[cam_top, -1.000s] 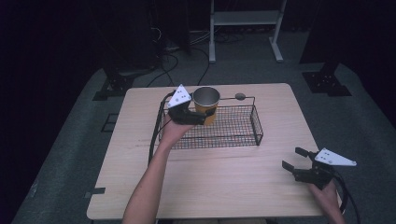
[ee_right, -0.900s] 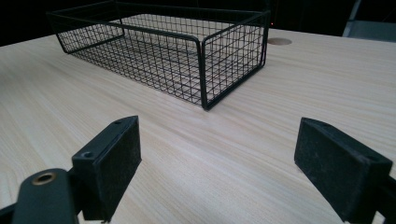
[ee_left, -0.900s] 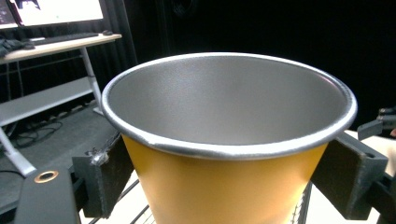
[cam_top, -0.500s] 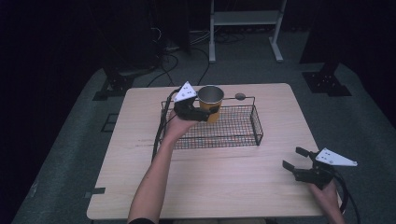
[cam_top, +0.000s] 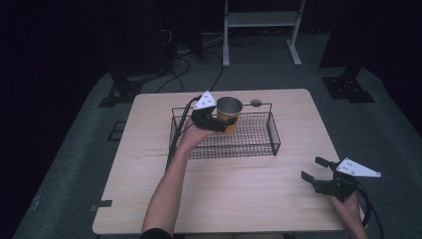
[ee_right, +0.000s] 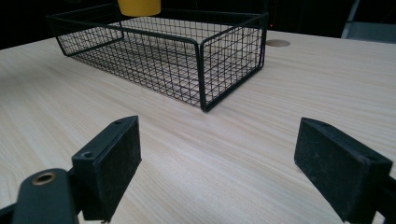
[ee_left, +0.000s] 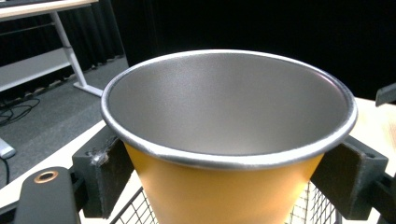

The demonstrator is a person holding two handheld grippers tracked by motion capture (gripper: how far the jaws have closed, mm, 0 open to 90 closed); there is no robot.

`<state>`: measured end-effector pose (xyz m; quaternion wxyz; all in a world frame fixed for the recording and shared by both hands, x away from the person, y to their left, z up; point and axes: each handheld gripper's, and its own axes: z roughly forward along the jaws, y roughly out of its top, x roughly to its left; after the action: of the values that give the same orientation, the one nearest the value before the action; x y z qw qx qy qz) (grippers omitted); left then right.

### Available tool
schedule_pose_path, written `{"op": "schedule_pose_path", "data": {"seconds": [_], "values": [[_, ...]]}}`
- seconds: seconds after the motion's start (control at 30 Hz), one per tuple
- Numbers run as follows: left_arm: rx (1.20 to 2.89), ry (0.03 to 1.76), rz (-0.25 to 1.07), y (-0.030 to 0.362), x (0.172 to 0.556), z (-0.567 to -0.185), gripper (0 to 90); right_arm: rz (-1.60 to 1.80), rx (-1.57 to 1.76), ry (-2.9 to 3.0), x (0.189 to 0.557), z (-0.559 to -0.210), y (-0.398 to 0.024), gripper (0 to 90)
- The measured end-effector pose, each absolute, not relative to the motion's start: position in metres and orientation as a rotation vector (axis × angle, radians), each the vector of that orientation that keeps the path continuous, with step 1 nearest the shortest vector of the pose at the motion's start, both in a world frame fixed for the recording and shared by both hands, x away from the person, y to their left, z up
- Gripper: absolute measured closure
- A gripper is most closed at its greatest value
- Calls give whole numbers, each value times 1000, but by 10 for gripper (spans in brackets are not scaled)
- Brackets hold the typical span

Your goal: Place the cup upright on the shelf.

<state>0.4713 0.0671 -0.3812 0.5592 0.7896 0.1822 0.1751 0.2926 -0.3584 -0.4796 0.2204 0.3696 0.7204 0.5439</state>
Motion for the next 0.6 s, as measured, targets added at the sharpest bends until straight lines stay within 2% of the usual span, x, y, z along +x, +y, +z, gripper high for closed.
{"op": "schedule_pose_path", "data": {"seconds": [0.6], "values": [[1947,420,393,58,482,-407,145,1501,1011,2000,292,-480,-358,137]]}}
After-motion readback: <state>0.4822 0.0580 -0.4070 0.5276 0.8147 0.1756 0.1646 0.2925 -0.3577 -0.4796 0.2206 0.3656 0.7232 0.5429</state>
